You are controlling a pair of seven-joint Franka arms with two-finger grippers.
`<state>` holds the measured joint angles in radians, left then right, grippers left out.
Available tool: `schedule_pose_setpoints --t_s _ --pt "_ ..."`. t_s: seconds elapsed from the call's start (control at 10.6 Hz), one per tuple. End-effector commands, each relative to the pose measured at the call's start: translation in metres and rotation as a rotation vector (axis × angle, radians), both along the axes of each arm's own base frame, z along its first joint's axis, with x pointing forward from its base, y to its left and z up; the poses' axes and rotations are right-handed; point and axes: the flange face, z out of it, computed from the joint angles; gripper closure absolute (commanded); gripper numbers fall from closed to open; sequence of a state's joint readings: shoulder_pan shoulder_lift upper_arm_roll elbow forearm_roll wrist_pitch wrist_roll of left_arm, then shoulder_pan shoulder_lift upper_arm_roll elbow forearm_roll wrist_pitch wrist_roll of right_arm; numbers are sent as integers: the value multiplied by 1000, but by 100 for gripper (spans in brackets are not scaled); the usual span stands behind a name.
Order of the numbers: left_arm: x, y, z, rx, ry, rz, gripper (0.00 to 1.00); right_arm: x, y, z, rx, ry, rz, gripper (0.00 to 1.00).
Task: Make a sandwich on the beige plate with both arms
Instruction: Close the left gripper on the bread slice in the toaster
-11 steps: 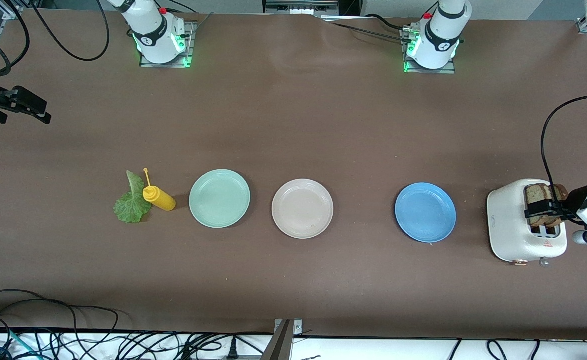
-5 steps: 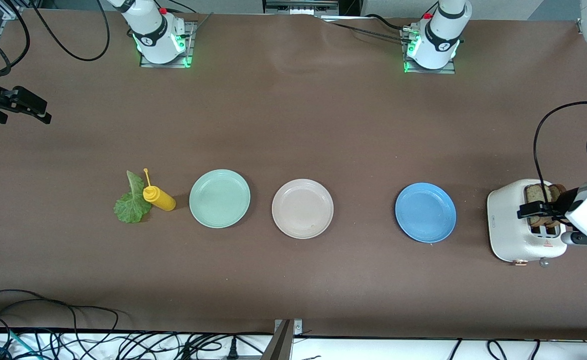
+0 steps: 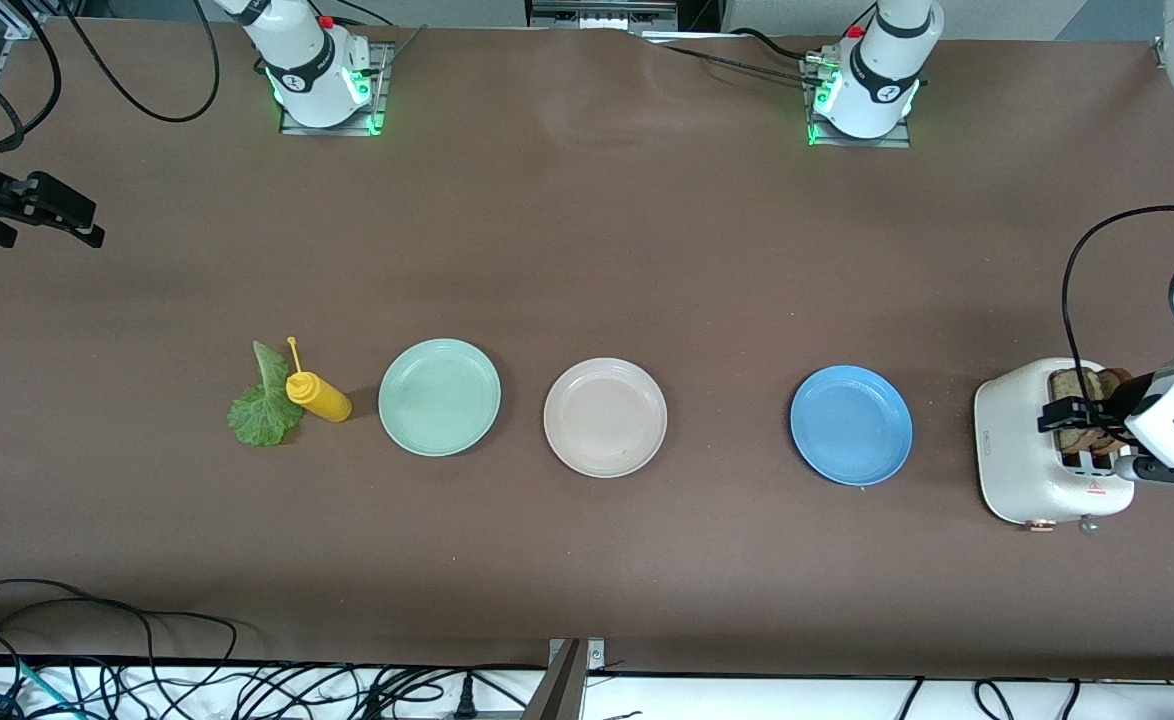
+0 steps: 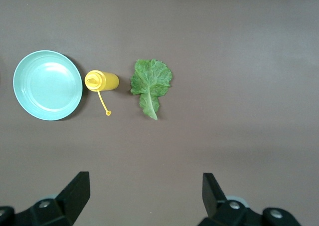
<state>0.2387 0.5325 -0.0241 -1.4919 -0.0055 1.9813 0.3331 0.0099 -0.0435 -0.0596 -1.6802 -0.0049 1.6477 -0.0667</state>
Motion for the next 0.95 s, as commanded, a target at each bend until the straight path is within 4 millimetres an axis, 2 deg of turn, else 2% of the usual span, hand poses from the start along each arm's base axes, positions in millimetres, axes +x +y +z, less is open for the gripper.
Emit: schedule_pose_setpoints --t_s 0.0,0.28,0.38,0.57,0.85 --pt "-6 5 11 105 14 -91 64 1 1 6 14 4 -4 0" --pt "-10 6 10 111 37 -94 96 1 2 7 13 3 -4 0" --pt "-10 6 10 110 38 -85 100 1 2 7 13 3 -4 0" --pt "-10 2 9 100 37 -67 100 1 2 6 14 4 -4 0" --pt "-6 -15 17 52 32 -28 100 1 2 6 14 4 -2 0"
